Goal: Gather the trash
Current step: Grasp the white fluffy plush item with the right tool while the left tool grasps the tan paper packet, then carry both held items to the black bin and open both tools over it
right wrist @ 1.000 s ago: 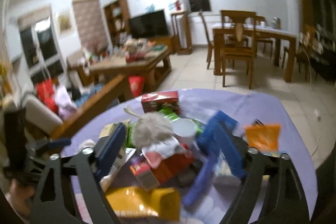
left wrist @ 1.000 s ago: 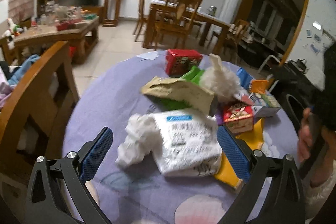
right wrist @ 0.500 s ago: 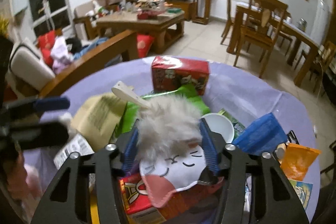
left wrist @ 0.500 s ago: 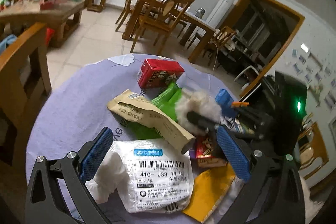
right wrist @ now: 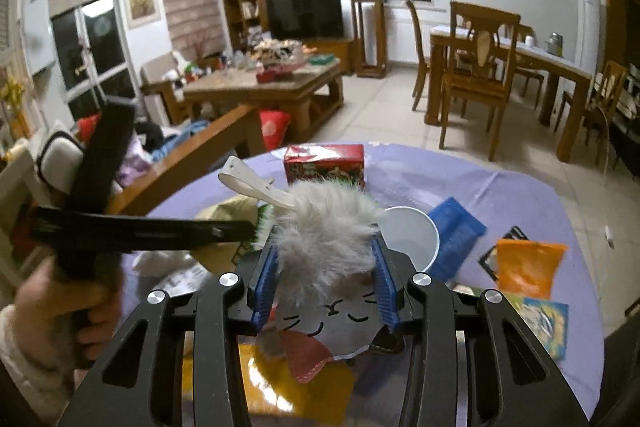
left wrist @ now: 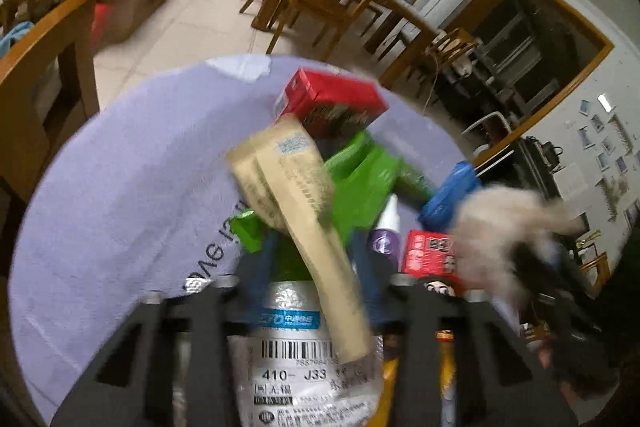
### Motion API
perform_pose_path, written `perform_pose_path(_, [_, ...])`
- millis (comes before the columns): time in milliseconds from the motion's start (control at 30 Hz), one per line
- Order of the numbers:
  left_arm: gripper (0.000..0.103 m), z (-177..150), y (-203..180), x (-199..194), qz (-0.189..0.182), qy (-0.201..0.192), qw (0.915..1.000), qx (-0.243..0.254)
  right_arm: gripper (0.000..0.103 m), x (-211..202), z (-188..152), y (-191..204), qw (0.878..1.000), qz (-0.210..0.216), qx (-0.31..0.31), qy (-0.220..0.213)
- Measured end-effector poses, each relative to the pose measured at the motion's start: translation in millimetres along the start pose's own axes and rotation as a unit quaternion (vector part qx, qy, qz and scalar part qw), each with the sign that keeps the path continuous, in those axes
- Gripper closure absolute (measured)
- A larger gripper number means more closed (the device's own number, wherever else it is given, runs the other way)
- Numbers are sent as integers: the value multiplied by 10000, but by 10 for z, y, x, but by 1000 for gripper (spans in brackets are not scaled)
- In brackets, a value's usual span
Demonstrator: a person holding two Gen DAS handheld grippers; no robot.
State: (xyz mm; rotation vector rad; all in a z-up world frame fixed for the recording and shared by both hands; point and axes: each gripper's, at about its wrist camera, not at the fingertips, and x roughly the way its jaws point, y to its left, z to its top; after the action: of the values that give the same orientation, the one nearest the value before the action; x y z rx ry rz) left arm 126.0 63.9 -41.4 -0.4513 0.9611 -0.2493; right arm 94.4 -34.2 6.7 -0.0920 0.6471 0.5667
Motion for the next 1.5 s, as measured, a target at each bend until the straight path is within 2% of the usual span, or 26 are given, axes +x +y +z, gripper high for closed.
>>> perform_pose_path(167, [94,-89,-14,-199,-8,-456,9989,60,61,-371,-96,78,9993,-213,-59,-311])
perform_pose_path(267, [94,-151,-116,-414,-160,-815,9964,195,61,-573,-129,104,9980,-394,-76,-483])
perform_pose_path(400, [94,-256,-350,-590,-259,-1128,9923,453,61,-861,-172,81,9937,-876,-143,-687])
perform_pose_path(600, [94,-410,-878,-658,-574,-1246,9864,911,61,-1223,-293,-134,9831,-1613,-94,-858])
perform_pose_path(833, [94,-555,-1489,-436,-921,-1065,9789,1480,61,-1608,-499,-601,9680,-2313,136,-959])
perform_pose_path(1033, [94,-680,-2031,-33,-1231,-738,9716,1880,61,-1933,-716,-1126,9554,-2742,450,-998])
perform_pose_path(1333, [94,-868,-2813,598,-1670,-178,9559,2408,61,-2256,-1169,-1994,9336,-3310,976,-958])
perform_pose_path(1500, [94,-987,-3265,1007,-1939,214,9429,2699,61,-2337,-1525,-2605,9194,-3544,1470,-867])
